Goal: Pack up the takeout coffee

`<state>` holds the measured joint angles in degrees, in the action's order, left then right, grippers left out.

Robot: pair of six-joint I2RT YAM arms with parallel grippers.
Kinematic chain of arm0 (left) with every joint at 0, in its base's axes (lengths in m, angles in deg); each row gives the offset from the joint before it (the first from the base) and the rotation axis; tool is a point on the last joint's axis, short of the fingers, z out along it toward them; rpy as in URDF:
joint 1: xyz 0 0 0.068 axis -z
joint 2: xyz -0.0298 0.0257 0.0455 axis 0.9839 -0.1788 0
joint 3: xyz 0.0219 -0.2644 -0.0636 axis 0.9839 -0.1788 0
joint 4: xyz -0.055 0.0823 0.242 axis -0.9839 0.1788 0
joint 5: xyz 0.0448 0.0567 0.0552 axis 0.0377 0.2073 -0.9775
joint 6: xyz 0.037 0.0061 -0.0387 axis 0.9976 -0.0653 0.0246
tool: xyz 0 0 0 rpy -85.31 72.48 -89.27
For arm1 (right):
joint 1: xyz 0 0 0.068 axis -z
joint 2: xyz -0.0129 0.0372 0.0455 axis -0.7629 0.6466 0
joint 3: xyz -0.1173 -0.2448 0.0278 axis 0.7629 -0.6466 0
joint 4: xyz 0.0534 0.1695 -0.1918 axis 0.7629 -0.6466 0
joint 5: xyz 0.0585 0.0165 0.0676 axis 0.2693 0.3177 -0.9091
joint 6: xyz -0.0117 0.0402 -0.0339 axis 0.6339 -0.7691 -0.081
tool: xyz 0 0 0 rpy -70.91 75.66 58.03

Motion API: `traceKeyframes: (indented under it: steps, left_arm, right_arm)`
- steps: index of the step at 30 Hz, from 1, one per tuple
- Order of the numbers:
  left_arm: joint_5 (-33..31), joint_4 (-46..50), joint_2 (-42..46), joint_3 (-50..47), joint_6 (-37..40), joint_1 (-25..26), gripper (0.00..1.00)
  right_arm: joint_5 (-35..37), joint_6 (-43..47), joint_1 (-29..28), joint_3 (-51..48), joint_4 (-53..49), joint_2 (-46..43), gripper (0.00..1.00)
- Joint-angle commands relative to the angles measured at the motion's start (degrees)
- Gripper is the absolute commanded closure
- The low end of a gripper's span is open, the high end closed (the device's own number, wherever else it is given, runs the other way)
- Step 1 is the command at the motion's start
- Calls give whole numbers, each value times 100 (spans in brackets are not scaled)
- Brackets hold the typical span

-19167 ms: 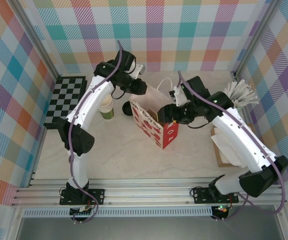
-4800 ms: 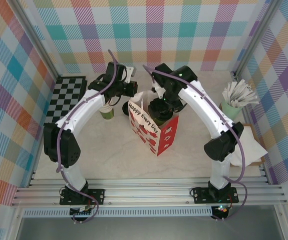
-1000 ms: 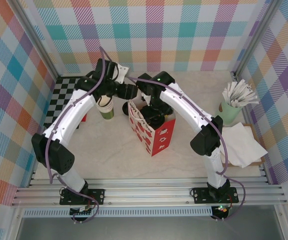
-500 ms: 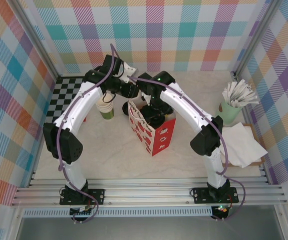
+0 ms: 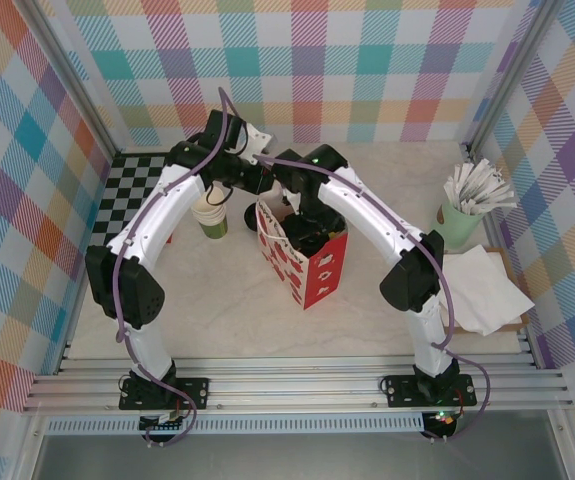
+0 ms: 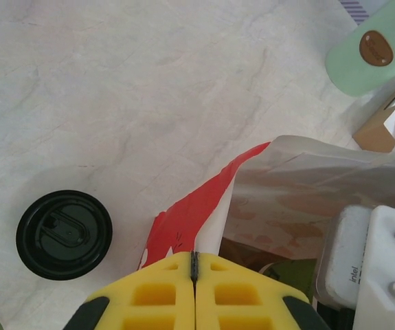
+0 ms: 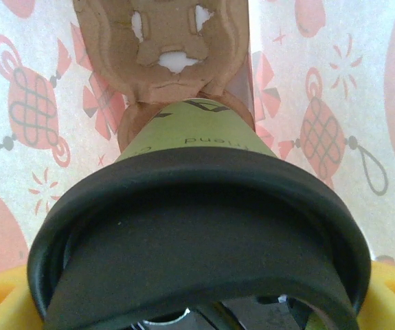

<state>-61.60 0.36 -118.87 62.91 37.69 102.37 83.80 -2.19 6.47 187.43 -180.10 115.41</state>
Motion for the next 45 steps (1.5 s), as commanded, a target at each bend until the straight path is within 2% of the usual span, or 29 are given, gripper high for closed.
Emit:
traceKeyframes:
  steps: [1,13,19,27,45]
  left_arm:
    - [78,-111,183,-180,-56,-53,100]
    - [-258,-346,177,-293,-462,-129,100]
    - [92,-533,251,-431,-731,-324,100]
    - [640,-696,461,-766,-585,-325,100]
    - [617,-771,607,-961,-546,-325,100]
  right_arm:
    - [-106,67,-42,-40,-1008,-7,63]
    - [-75,124,-44,-304,-995,-19,64]
    - [-76,191,-38,-456,-946,1,64]
    - [-176,199,-44,-399,-873,88,64]
    - [-132,225,-39,-462,-828,107,65]
